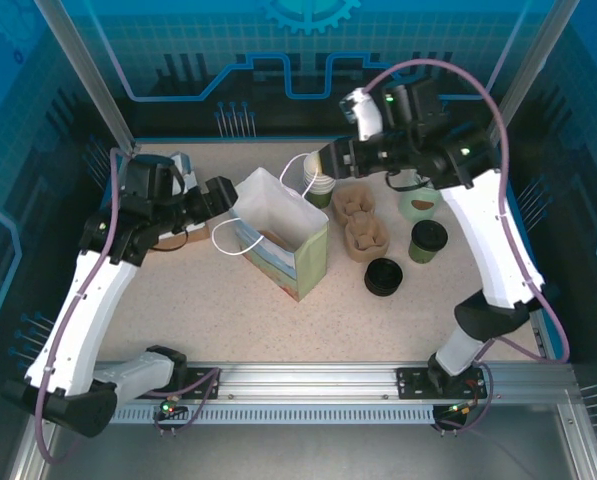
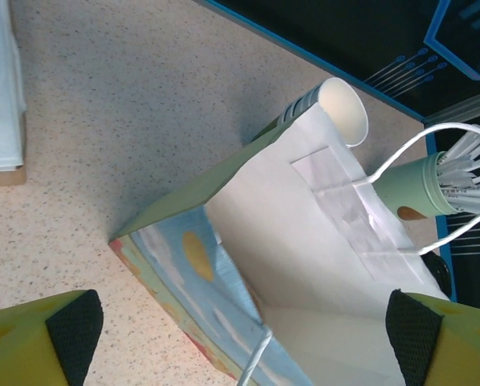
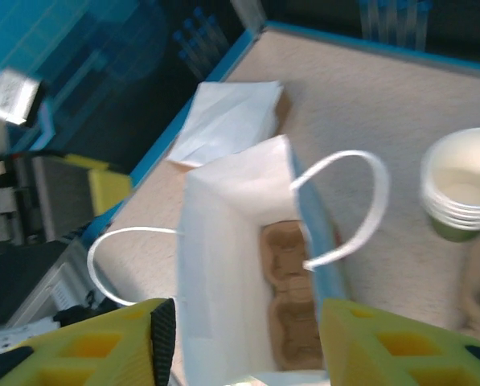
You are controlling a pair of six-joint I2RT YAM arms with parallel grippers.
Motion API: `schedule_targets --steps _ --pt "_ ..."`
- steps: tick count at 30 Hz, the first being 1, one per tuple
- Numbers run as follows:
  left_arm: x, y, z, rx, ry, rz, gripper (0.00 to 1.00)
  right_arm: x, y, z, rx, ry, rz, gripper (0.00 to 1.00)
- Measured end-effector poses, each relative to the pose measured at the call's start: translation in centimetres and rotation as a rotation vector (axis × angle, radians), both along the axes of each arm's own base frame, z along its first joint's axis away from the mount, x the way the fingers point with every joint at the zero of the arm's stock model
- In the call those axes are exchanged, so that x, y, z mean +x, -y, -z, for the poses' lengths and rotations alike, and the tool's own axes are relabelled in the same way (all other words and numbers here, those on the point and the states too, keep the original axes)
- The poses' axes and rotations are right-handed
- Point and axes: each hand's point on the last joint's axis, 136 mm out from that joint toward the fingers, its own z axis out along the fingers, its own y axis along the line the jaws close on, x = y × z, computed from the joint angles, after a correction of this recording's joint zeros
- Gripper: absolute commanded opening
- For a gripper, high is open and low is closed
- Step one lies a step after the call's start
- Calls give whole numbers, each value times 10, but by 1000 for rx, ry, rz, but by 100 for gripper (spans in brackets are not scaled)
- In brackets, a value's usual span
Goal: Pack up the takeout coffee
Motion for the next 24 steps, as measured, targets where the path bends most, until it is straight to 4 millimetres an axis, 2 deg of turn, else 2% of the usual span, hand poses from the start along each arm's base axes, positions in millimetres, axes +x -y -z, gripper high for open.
schedule_targets --steps 2,5,8,9,12,17,21,24 --pt "-5 -4 1 4 12 -12 99 4 29 0 -27 18 77 64" --pt "-11 -9 2 9 28 -28 99 7 73 18 -88 -1 195 75" --pt "-15 -14 5 19 37 -47 99 8 127 53 -174 -72 343 87" --pt "-15 -15 5 21 41 -52 99 7 143 67 -205 -101 388 99" --pt "-16 -19 7 30 48 -68 99 -3 180 111 -284 -194 473 100" --pt "-17 -25 18 48 37 -100 99 -24 213 169 -339 -324 544 100" --pt "-17 -28 25 54 27 -120 99 -29 232 199 -355 -379 588 100" --pt "-17 -29 27 52 22 -128 99 -29 238 220 -389 -421 588 100"
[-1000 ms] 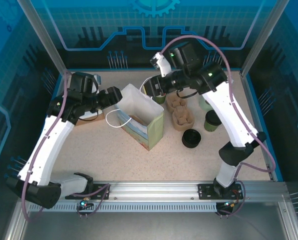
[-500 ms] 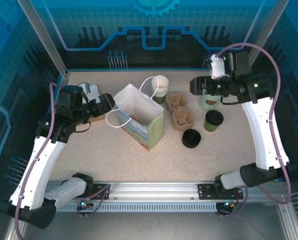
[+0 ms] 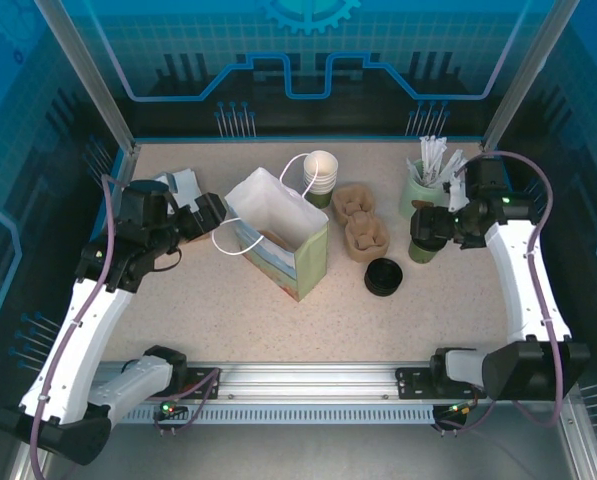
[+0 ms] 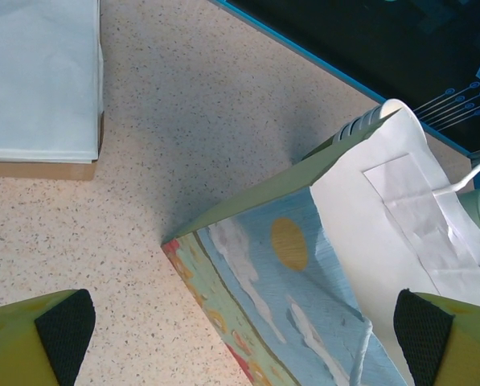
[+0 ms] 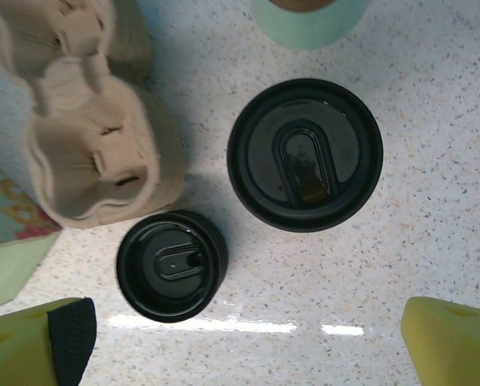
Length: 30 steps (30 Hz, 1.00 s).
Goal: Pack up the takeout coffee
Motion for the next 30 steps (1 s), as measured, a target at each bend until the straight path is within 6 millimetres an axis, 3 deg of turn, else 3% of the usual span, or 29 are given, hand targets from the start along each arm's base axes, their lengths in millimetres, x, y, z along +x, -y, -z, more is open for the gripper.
schedule_targets --steps 7,30 --pt "0 -1 2 3 -4 -4 99 11 13 35 -77 -93 -1 100" --pt "0 -1 5 3 -10 -9 99 30 19 84 -105 -224 -34 100"
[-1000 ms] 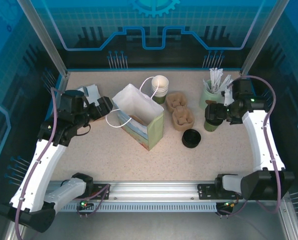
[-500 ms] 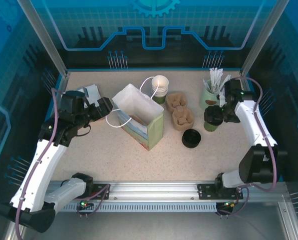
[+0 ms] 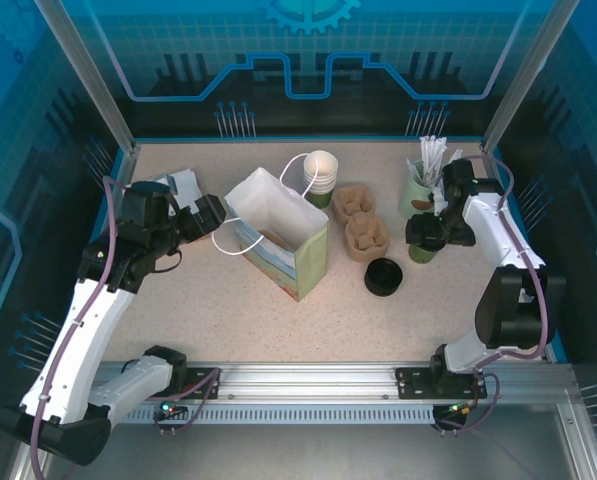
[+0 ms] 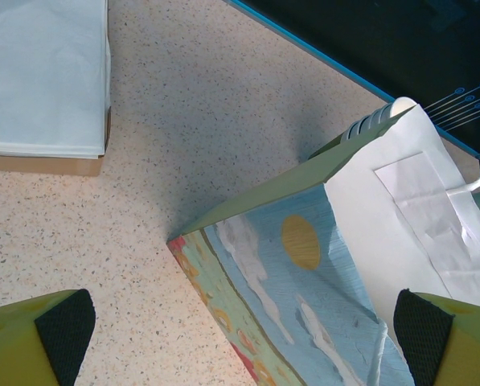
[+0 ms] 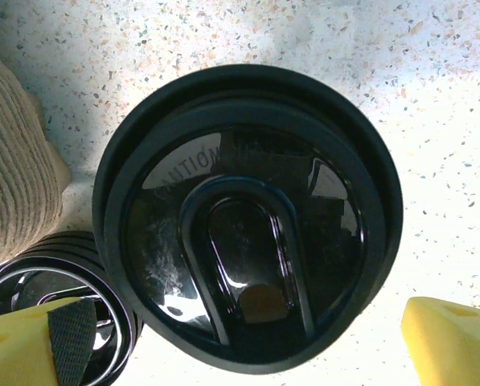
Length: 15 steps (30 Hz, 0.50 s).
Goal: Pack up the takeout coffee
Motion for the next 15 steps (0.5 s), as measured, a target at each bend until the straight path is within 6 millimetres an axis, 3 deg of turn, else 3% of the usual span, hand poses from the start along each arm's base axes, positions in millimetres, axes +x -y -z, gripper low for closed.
schedule_targets --steps 15 --pt "0 -1 0 3 0 -3 99 8 1 16 -6 -31 -18 100"
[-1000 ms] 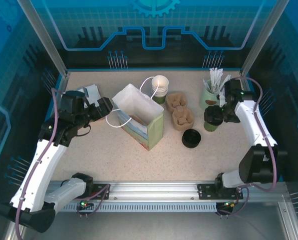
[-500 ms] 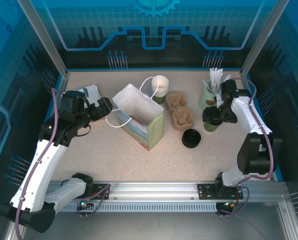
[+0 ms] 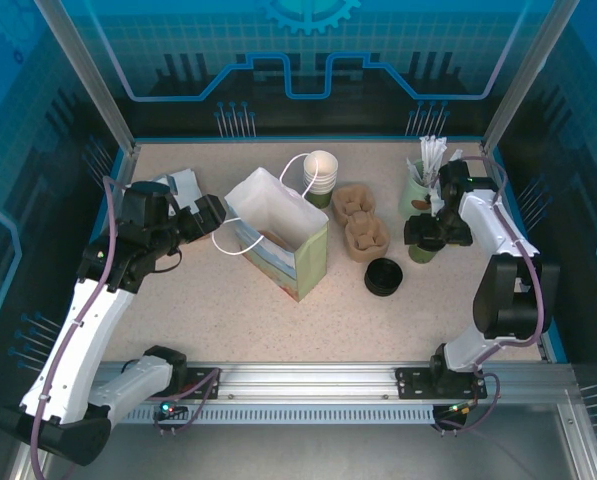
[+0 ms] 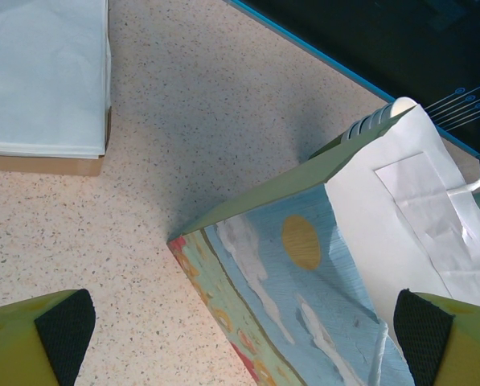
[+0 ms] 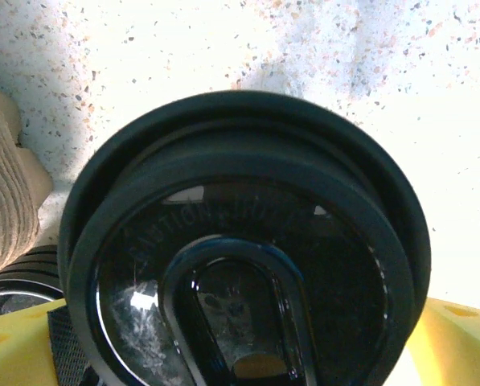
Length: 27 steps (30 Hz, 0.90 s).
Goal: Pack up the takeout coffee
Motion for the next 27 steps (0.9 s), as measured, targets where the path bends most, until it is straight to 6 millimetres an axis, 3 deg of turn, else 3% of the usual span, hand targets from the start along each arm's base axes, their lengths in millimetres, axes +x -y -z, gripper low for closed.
schedule_targets --steps 11,27 --pt "0 -2 0 7 1 -8 99 18 4 7 -25 8 -26 100" --pt "-1 -3 2 14 -6 -14 99 25 3 11 -41 12 -50 98"
